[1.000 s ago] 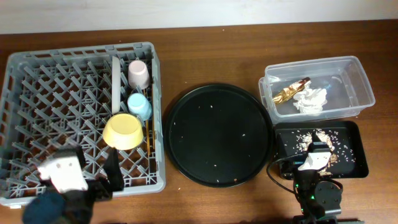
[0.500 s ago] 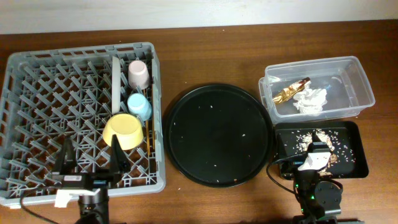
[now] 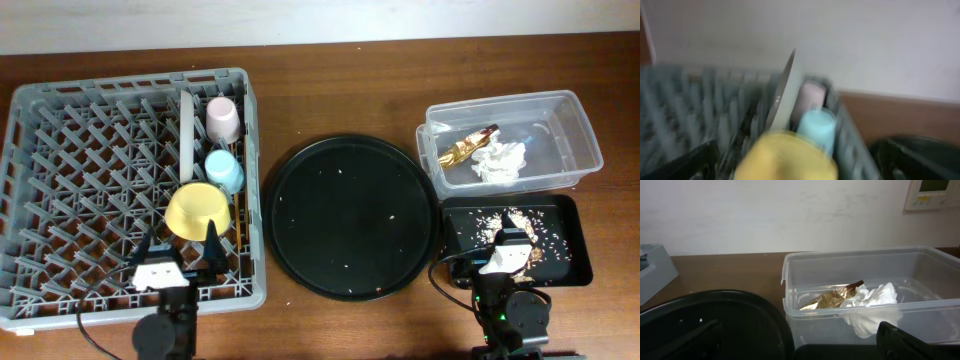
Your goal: Sort waste into correct bins and load items into the dishwasher rack
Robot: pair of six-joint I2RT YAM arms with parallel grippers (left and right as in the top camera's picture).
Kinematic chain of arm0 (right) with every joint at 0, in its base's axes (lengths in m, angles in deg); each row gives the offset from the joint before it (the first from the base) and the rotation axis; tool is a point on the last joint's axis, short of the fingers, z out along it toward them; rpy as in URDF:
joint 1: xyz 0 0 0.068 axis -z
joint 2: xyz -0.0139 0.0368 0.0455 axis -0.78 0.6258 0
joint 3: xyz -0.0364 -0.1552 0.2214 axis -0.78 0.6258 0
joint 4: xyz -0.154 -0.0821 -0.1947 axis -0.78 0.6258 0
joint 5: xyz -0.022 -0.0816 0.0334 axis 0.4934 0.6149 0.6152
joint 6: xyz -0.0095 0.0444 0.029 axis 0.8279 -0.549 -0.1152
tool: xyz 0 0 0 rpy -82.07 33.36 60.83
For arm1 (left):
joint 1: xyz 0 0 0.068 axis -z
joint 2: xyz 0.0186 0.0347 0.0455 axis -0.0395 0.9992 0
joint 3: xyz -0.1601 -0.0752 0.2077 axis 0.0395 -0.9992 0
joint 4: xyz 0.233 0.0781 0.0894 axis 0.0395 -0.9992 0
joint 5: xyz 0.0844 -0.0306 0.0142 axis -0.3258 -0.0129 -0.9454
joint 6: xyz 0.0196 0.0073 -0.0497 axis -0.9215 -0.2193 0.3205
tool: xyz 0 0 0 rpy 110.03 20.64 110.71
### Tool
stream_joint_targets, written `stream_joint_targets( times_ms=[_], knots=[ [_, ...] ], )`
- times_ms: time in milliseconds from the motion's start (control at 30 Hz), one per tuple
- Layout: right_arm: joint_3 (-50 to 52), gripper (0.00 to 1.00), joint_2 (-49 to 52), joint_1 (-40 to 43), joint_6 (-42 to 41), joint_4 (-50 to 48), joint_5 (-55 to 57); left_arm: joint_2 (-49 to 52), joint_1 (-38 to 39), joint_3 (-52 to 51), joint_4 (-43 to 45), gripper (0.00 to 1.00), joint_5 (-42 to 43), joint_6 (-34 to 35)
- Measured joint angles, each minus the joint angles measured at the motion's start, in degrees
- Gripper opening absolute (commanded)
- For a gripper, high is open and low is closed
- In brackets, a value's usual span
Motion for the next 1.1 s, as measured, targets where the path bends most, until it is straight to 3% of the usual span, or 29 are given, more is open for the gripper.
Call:
stream_joint_targets(
  times_ms=[1100],
  knots=[
    [0.0, 0.99, 0.0, 0.0, 0.0, 0.0, 0.0, 0.1, 0.5, 0.0, -1.7, 0.99, -3.1, -1.6]
  ],
)
